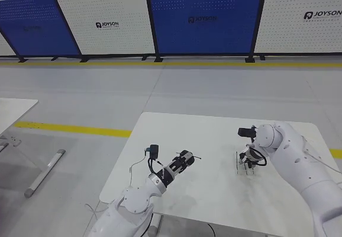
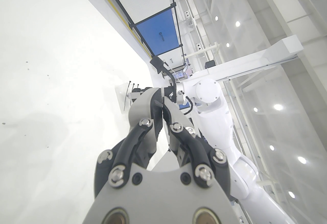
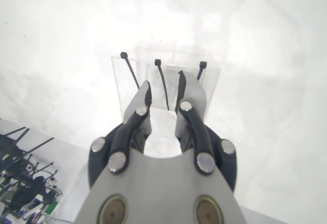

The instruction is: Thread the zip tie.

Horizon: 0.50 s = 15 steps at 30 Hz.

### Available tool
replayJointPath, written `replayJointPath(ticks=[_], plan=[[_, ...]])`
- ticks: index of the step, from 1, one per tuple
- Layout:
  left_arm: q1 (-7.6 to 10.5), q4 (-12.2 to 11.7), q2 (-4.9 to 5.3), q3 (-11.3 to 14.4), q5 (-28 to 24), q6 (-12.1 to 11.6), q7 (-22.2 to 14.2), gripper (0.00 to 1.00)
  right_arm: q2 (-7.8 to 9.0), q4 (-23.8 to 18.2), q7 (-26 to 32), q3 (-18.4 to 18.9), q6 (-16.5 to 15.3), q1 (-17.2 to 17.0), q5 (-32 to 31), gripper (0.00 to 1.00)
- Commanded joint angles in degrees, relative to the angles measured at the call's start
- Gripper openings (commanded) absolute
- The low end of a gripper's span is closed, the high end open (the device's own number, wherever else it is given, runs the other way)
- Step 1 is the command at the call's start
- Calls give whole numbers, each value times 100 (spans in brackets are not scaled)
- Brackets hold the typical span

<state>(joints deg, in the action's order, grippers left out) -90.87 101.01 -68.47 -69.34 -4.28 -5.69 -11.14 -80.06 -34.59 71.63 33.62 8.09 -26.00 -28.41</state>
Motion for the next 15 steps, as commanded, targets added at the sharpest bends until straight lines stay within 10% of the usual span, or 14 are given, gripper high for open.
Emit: replayJointPath(ticks=[1, 10, 15], plan=[[0, 0, 0, 0, 0, 0, 0, 0, -36, 82, -6, -16, -16, 23, 0, 24], [0, 0, 0, 0, 0, 0, 0, 0, -234, 526, -12, -88, -116, 155, 3, 21], [0, 0, 0, 0, 0, 0, 0, 0, -338, 763, -15, -113, -183, 225, 15, 0]])
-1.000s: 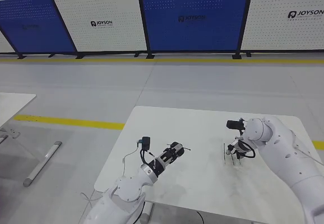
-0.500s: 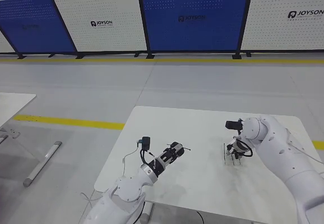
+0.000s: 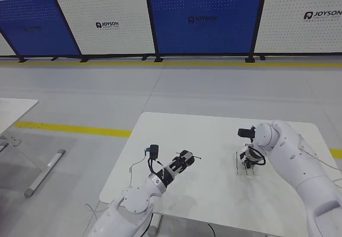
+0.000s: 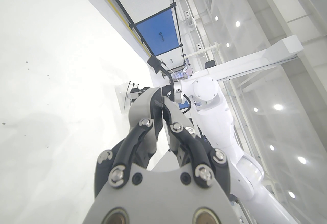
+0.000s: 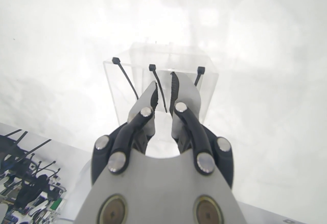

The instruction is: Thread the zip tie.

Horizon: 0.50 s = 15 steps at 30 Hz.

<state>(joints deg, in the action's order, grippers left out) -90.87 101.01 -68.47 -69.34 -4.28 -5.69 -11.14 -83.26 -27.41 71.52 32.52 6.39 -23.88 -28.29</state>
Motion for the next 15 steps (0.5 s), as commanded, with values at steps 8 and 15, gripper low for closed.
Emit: replayJointPath(ticks=[8, 15], plan=[[0, 0, 0, 0, 0, 0, 0, 0, -146, 319, -55, -8, -185, 95, 2, 0], [0, 0, 0, 0, 0, 0, 0, 0, -145, 313, -71, 43, -495, 92, -30, 0]])
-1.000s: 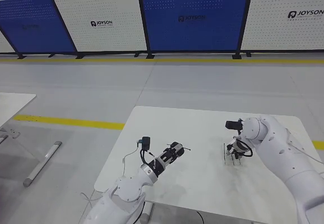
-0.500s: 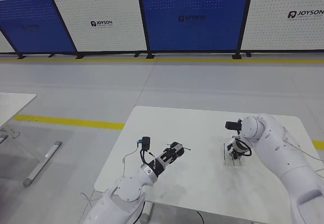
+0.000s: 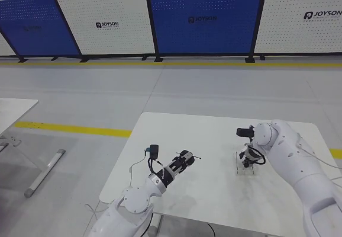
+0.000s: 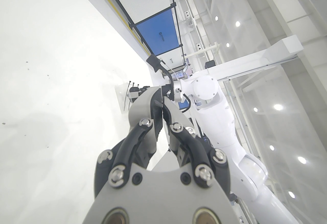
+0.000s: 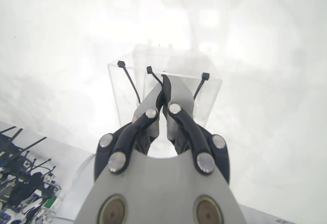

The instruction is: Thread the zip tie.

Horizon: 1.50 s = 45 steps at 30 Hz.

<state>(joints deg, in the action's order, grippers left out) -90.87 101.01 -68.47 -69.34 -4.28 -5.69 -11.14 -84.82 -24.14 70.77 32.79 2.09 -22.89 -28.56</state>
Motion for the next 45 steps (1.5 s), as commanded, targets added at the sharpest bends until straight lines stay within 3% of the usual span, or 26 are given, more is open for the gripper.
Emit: replayJointPath(ticks=[1, 9, 15, 22, 27, 30, 33, 45], plan=[[0, 0, 0, 0, 0, 0, 0, 0, 21, -18, -2, 28, -75, -9, -18, 0], [0, 0, 0, 0, 0, 0, 0, 0, 212, -359, -224, 236, -160, -186, -97, 0], [0, 0, 0, 0, 0, 0, 0, 0, 547, -1183, -400, 596, -117, -581, -195, 0], [0, 0, 0, 0, 0, 0, 0, 0, 1148, -2942, -224, 1373, 268, -1425, -647, 0], [0, 0, 0, 0, 0, 0, 0, 0, 1621, -4553, -87, 2336, 517, -2409, -1001, 0], [0, 0, 0, 0, 0, 0, 0, 0, 1825, -5384, -162, 2925, 510, -3011, -1088, 0], [0, 0, 0, 0, 0, 0, 0, 0, 1951, -5932, -321, 3340, 370, -3490, -1124, 0], [0, 0, 0, 0, 0, 0, 0, 0, 1983, -6031, -315, 3436, 325, -3593, -1163, 0]])
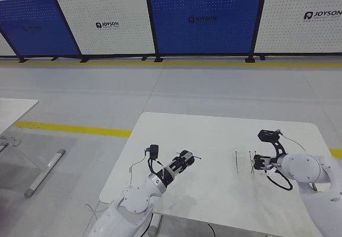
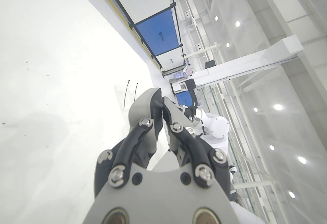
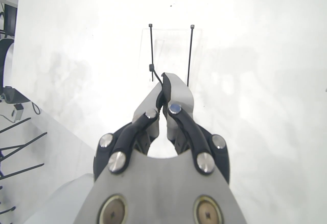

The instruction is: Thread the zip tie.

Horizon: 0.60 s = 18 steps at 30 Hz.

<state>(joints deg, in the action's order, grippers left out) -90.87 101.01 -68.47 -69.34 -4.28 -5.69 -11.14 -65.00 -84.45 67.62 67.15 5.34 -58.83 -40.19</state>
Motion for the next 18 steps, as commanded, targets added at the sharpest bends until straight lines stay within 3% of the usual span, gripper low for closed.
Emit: replayJointPath(ticks=[1, 8, 14, 18], plan=[[0, 0, 0, 0, 0, 0, 0, 0, 0, 0, 0, 0, 0, 0, 0, 0], [0, 0, 0, 0, 0, 0, 0, 0, -12, 4, -294, -45, 98, -81, -70, 0], [0, 0, 0, 0, 0, 0, 0, 0, 33, -518, -791, 419, -433, -388, 772, 0], [0, 0, 0, 0, 0, 0, 0, 0, 71, -1077, -1037, 647, -547, -647, 973, 0]])
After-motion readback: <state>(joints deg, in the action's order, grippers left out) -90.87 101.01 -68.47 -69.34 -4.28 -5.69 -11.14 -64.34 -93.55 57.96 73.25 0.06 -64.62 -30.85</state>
